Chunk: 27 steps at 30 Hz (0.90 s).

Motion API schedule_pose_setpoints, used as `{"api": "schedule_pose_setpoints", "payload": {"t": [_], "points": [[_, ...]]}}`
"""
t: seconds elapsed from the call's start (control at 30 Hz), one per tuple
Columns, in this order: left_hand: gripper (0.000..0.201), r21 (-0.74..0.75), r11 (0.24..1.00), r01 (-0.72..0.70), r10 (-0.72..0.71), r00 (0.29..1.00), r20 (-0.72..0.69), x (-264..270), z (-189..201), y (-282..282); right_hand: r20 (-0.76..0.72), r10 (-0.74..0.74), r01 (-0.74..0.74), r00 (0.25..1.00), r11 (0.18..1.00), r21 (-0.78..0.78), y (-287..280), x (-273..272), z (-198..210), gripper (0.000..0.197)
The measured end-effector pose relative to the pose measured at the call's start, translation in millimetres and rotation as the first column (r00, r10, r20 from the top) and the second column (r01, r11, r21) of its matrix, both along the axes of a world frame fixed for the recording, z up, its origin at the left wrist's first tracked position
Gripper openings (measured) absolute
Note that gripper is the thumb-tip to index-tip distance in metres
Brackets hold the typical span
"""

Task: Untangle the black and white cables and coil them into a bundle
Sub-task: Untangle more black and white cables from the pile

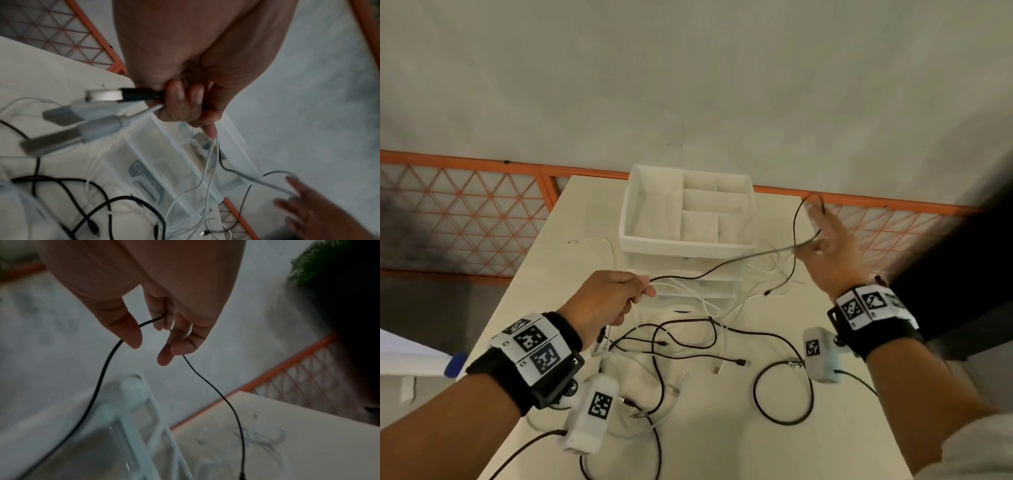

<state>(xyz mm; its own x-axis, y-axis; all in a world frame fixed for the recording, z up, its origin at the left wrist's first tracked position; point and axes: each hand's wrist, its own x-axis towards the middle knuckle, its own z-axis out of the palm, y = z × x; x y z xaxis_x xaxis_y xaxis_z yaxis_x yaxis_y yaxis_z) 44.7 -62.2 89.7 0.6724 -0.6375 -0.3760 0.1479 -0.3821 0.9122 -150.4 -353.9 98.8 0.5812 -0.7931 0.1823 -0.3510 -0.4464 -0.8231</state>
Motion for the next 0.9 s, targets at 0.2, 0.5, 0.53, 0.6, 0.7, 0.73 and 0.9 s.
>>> {"api": "schedule_pose_setpoints", "payload": {"t": [0.2, 0.5, 0.53, 0.6, 0.7, 0.73, 0.9], "points": [[0.031, 0.031, 0.994, -0.108, 0.104, 0.989, 0.107, 16, -1, 6, -0.053, -0.184, 0.184, 0.981, 0.983, -0.01, -5, -12, -7, 0.058], [0.031, 0.188, 0.981, -0.053, 0.041, 0.997, 0.069, 0, -28, 0, 0.221, 0.015, 0.031, 0.975, 0.978, -0.207, 11, 21, 57, 0.038], [0.03, 0.161, 0.986, -0.044, 0.038, 0.999, 0.038, -1, -27, 2, 0.183, -0.006, 0.035, 0.983, 0.987, -0.155, 5, 19, 47, 0.035], [0.029, 0.088, 0.996, 0.009, -0.009, 1.0, 0.005, -2, -20, 6, 0.036, -0.062, 0.063, 0.997, 0.997, -0.039, -8, 8, 16, 0.026], [0.03, -0.021, 0.996, 0.088, -0.088, 0.996, 0.01, -3, -6, 12, -0.201, -0.057, 0.089, 0.978, 0.984, 0.157, -24, -18, -37, 0.025], [0.03, -0.048, 0.994, 0.1, -0.099, 0.995, 0.017, -3, -1, 13, -0.306, -0.025, 0.083, 0.952, 0.981, 0.178, -24, -25, -49, 0.025], [0.03, -0.101, 0.99, 0.094, -0.086, 0.993, 0.079, -6, 18, 6, -0.674, 0.26, -0.164, 0.691, 0.965, 0.204, 20, -25, -28, 0.061]]}}
